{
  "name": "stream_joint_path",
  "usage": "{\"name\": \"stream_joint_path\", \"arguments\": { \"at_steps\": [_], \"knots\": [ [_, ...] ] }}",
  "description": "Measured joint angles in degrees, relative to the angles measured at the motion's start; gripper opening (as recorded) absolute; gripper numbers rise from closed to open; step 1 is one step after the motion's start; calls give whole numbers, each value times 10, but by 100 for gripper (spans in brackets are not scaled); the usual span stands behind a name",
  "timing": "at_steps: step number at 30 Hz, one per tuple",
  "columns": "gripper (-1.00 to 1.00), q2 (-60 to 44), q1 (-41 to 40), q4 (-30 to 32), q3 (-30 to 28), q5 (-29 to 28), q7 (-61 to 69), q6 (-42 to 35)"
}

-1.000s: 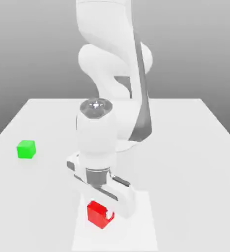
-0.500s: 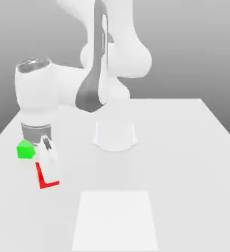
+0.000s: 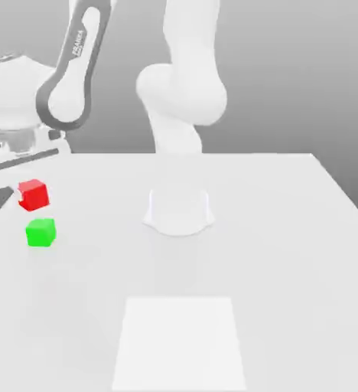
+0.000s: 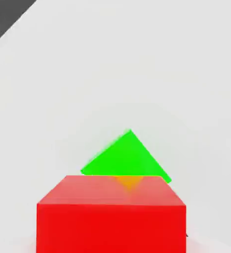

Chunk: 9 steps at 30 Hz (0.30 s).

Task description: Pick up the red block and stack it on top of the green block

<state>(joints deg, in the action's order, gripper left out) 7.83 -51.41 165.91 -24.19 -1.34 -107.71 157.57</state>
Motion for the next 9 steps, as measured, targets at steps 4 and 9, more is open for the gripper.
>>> {"name": "stream_joint_path", "arguments": {
  "at_steps": [4, 9],
  "knots": [
    [-100, -55, 21, -3, -1, 74, 51, 47],
    [100, -100, 17, -2, 3, 86, 59, 98]
  ]
}}
